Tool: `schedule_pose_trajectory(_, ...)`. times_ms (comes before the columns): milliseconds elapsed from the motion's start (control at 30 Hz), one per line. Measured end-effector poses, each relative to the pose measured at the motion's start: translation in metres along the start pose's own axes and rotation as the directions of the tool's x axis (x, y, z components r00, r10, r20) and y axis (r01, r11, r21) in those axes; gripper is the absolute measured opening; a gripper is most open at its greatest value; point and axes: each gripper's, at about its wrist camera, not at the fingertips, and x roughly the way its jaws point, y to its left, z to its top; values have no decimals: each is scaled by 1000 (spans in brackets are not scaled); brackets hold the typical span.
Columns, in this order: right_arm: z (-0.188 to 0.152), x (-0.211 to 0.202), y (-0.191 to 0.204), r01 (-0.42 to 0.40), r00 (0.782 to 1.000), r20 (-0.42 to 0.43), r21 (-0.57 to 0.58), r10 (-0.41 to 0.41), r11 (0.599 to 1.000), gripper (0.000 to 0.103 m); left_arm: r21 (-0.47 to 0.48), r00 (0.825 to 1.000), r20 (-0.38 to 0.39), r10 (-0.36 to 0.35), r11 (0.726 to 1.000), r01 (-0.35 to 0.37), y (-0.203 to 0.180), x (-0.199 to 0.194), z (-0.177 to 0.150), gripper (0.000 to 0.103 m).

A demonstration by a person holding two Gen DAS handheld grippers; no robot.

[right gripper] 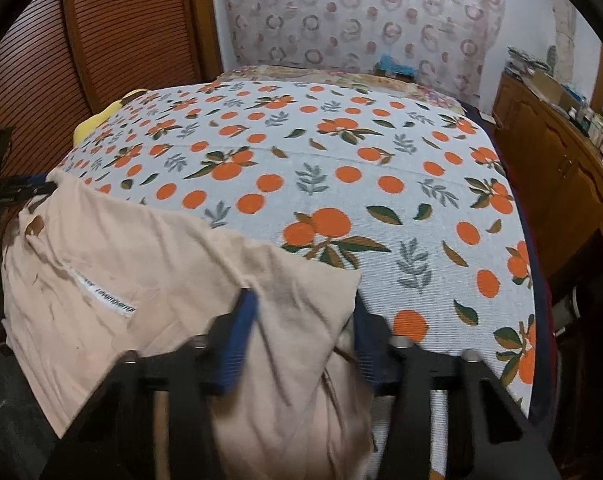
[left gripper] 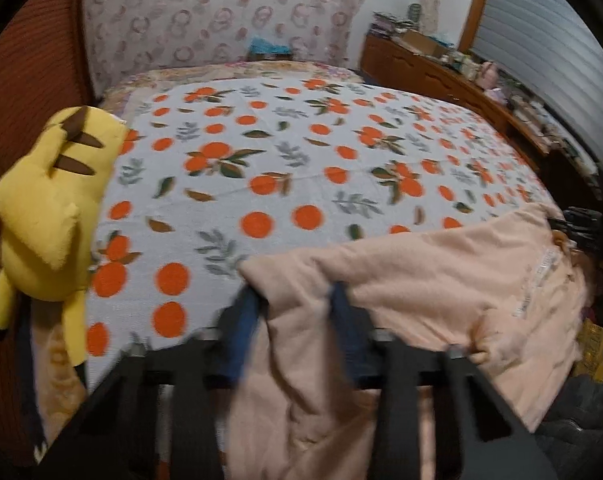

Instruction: Fold small clothes

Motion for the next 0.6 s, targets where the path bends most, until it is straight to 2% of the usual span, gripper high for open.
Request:
schedule_pose_trajectory(67,-1,-2,4,-29,1000,-1,-8,29,1000,13,0,1000,6,-29,1000,29,-4,-3,-1,9)
schedule_pose_trajectory(167,-4,-18,9,-58,997,46,-11,58,998,10,9,997,64,-52,999,51,-15,-25,1,8)
schedule_pose_trajectory(267,-2,-60,13,-64,987,148,-5,64,998,10,22,981,170,-94,996,92,-29,-70,10,8)
schedule_pose_trajectory(367,5,-119,15,-52,960,276,-8,52,999,9,61,947,295,-127,992,114,-46,-127,25,8)
schedule_pose_trajectory(433,11,-154,18,-9,940,340,-25,17,1000,9,82,921,364,-138,990,116,-53,-160,35,7)
schedule_pose_trajectory(600,36,-251,22,65,866,499,-60,-26,996,9,135,847,509,-151,986,95,-68,-239,61,7)
